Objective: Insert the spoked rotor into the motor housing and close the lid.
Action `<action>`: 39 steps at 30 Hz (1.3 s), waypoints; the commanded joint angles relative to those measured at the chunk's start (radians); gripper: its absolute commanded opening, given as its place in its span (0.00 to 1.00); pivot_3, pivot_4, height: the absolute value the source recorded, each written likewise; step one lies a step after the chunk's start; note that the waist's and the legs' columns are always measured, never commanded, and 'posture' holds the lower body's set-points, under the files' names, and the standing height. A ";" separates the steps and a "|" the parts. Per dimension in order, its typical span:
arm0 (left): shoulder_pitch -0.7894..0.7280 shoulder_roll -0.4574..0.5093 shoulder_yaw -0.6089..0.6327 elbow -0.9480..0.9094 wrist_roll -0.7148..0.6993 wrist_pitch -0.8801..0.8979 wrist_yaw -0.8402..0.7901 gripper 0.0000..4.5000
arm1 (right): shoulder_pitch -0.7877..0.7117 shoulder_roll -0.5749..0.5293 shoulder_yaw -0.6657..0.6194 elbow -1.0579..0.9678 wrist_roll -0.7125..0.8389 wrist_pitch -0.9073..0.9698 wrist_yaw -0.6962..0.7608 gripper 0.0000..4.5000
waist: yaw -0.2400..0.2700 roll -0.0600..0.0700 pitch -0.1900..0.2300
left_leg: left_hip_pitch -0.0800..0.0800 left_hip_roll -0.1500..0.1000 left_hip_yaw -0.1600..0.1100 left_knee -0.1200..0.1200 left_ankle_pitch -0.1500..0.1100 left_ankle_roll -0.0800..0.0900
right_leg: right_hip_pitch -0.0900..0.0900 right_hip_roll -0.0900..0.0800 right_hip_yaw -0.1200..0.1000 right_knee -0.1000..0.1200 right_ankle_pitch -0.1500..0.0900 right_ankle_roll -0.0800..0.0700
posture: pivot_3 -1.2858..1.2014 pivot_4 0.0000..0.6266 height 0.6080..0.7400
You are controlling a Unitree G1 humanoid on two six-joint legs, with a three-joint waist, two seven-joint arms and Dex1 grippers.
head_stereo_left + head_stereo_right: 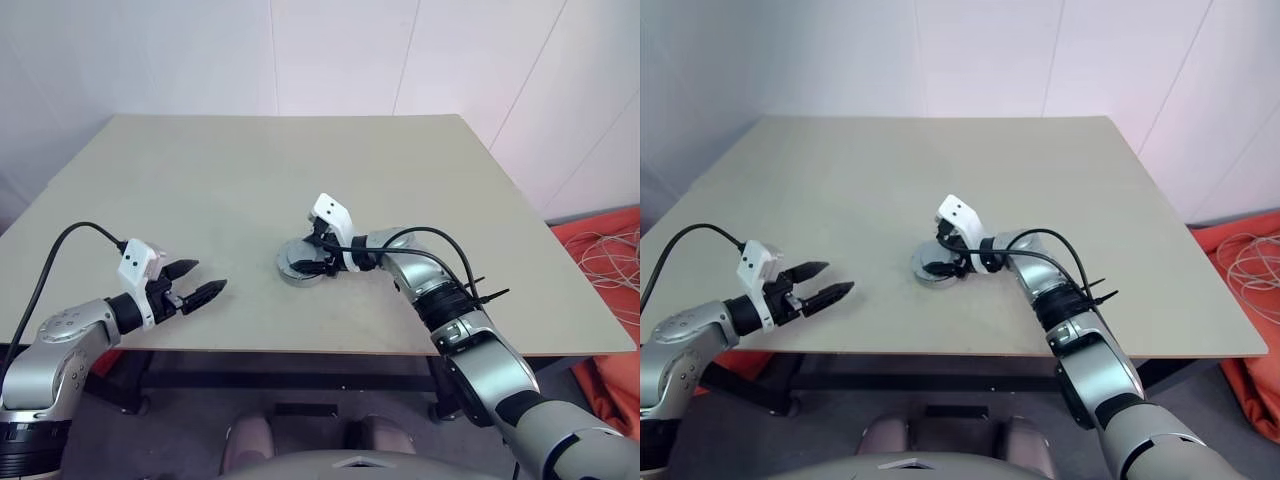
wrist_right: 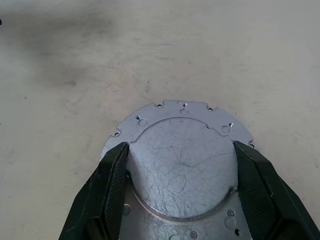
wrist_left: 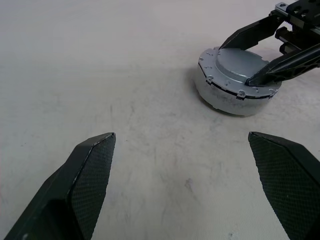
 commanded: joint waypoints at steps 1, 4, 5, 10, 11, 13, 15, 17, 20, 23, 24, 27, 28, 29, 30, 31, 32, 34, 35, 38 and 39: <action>-0.011 -0.001 0.013 -0.037 -0.023 0.013 0.005 1.00 | -0.006 -0.014 0.030 0.026 -0.039 0.007 -0.002 0.70 | 0.000 0.000 0.000 | 0.001 0.000 0.000 0.000 0.000 0.000 | 0.001 0.000 0.000 0.000 0.000 0.000 | 0.52 0.00 1.00; -0.017 -0.004 0.015 -0.038 -0.039 0.035 0.011 1.00 | -0.003 -0.012 0.033 0.024 -0.035 0.013 0.004 0.70 | 0.000 0.000 0.000 | 0.003 0.000 0.000 0.000 0.000 0.000 | 0.002 0.000 0.000 0.000 0.000 0.000 | 0.52 0.00 1.00; -0.022 -0.007 0.017 -0.037 -0.045 0.048 0.019 1.00 | -0.001 -0.012 0.033 0.024 -0.034 0.013 0.004 0.70 | 0.000 0.000 0.000 | 0.003 0.000 0.000 0.000 0.000 0.000 | 0.003 0.000 0.000 0.000 0.000 0.000 | 0.52 0.00 1.00; -0.052 -0.017 0.019 -0.028 -0.065 0.092 0.041 1.00 | 0.004 -0.015 0.042 0.027 -0.040 0.013 0.010 0.70 | 0.000 0.000 0.000 | 0.004 0.000 0.000 0.000 0.000 0.000 | 0.004 0.000 0.000 -0.001 0.000 0.001 | 0.52 0.00 1.00; -0.062 -0.019 0.018 -0.024 -0.067 0.101 0.047 1.00 | 0.004 -0.014 0.042 0.027 -0.040 0.013 0.009 0.70 | 0.000 0.000 0.000 | 0.004 0.000 0.000 0.000 0.000 0.000 | 0.004 0.000 0.000 -0.001 0.000 0.001 | 0.52 0.00 1.00; -0.078 -0.026 0.011 -0.019 -0.066 0.103 0.054 1.00 | 0.002 -0.013 0.041 0.029 -0.039 0.014 0.008 0.70 | 0.000 0.000 0.000 | 0.004 0.000 0.000 0.000 0.000 0.000 | 0.004 0.000 0.000 -0.001 0.000 0.001 | 0.52 0.00 1.00; -0.112 -0.055 0.016 -0.006 -0.082 0.112 0.077 0.91 | 0.000 -0.011 0.039 0.031 -0.039 0.013 0.006 0.70 | 0.001 0.000 0.000 | 0.004 0.000 0.000 0.000 0.000 0.000 | 0.004 0.000 0.000 -0.001 0.000 0.001 | 0.52 0.00 1.00; -0.135 -0.076 0.018 0.002 -0.095 0.119 0.084 0.82 | -0.001 -0.010 0.039 0.032 -0.039 0.011 0.006 0.70 | 0.001 0.000 0.000 | 0.004 0.000 0.000 0.000 0.000 0.000 | 0.005 0.000 0.000 -0.001 0.000 0.001 | 0.52 0.00 1.00; -0.177 -0.112 -0.041 0.005 -0.092 0.151 0.095 0.58 | -0.001 -0.011 0.039 0.029 -0.039 0.010 0.006 0.70 | 0.001 0.000 0.000 | 0.005 0.000 0.000 0.000 0.000 0.000 | 0.005 0.000 0.000 -0.001 0.000 0.001 | 0.52 0.00 1.00; -0.225 -0.151 -0.097 0.039 -0.049 0.135 0.120 0.34 | -0.001 -0.012 0.038 0.024 -0.038 0.011 0.007 0.70 | 0.001 0.000 0.000 | 0.005 -0.001 0.000 -0.001 0.000 0.000 | 0.005 0.000 0.000 -0.001 0.000 0.001 | 0.52 0.00 1.00; -0.243 -0.163 -0.118 0.053 -0.034 0.125 0.123 0.26 | -0.002 -0.012 0.038 0.024 -0.038 0.011 0.006 0.70 | 0.001 0.000 0.000 | 0.005 -0.001 0.000 -0.001 0.000 0.000 | 0.005 0.000 0.000 -0.002 0.000 0.001 | 0.52 0.00 1.00; -0.300 -0.217 -0.184 0.115 0.018 0.097 0.141 0.04 | -0.004 -0.009 0.037 0.027 -0.038 0.007 0.004 0.70 | 0.001 0.000 0.000 | 0.005 -0.001 0.000 -0.001 0.000 0.000 | 0.005 0.000 0.000 -0.002 0.000 0.001 | 0.52 0.00 1.00; -0.316 -0.236 -0.203 0.142 0.035 0.088 0.148 0.00 | -0.004 -0.009 0.037 0.027 -0.038 0.006 0.004 0.70 | 0.001 0.000 0.000 | 0.005 0.000 0.000 -0.001 0.000 0.000 | 0.005 0.000 0.000 -0.002 0.000 0.001 | 0.52 0.00 1.00; -0.325 -0.249 -0.213 0.160 0.046 0.081 0.151 0.00 | -0.004 -0.008 0.037 0.027 -0.038 0.006 0.003 0.70 | 0.001 0.000 0.000 | 0.004 -0.001 0.000 -0.001 0.000 0.000 | 0.005 0.000 0.000 -0.003 0.000 0.001 | 0.52 0.00 1.00; -0.335 -0.261 -0.238 0.185 0.071 0.064 0.149 0.00 | -0.004 -0.008 0.037 0.027 -0.038 0.006 0.003 0.70 | 0.001 0.000 0.000 | 0.004 0.000 0.000 -0.001 0.000 0.000 | 0.005 0.000 0.000 -0.003 0.000 0.001 | 0.52 0.00 1.00; -0.348 -0.278 -0.255 0.214 0.090 0.053 0.157 0.00 | -0.004 -0.008 0.036 0.026 -0.038 0.006 0.003 0.70 | 0.001 0.000 0.000 | 0.004 0.000 0.000 -0.001 0.000 0.000 | 0.005 0.000 0.000 -0.003 0.000 0.001 | 0.52 0.00 1.00; -0.357 -0.290 -0.264 0.234 0.103 0.045 0.161 0.00 | -0.004 -0.008 0.036 0.025 -0.038 0.007 0.004 0.70 | 0.001 0.000 0.000 | 0.004 -0.001 0.000 -0.002 0.000 0.000 | 0.005 0.000 0.000 -0.004 0.000 0.001 | 0.52 0.00 1.00; -0.373 -0.304 -0.289 0.269 0.133 0.039 0.169 0.00 | -0.003 -0.009 0.037 0.022 -0.039 0.007 0.005 0.70 | 0.000 0.000 0.000 | 0.004 -0.001 0.000 -0.003 0.000 0.000 | 0.005 0.000 0.000 -0.004 0.000 0.001 | 0.52 0.00 1.00; -0.378 -0.305 -0.307 0.283 0.152 0.047 0.171 0.00 | -0.002 -0.009 0.037 0.021 -0.039 0.006 0.004 0.70 | 0.001 0.000 0.000 | 0.004 0.000 0.000 -0.003 0.000 0.000 | 0.004 0.000 0.000 -0.004 0.000 0.001 | 0.52 0.00 1.00; -0.383 -0.306 -0.322 0.304 0.177 0.070 0.181 0.00 | 0.000 -0.009 0.036 0.015 -0.040 0.009 0.004 0.70 | 0.001 0.001 -0.001 | 0.004 -0.001 0.000 -0.003 0.000 0.000 | 0.005 0.000 0.000 -0.004 0.000 0.001 | 0.52 0.00 1.00; -0.383 -0.310 -0.318 0.306 0.175 0.077 0.182 0.00 | 0.000 -0.009 0.036 0.013 -0.040 0.010 0.004 0.70 | 0.001 0.001 -0.001 | 0.005 -0.001 0.000 -0.003 0.000 0.000 | 0.006 0.000 0.000 -0.004 0.000 0.001 | 0.52 0.00 1.00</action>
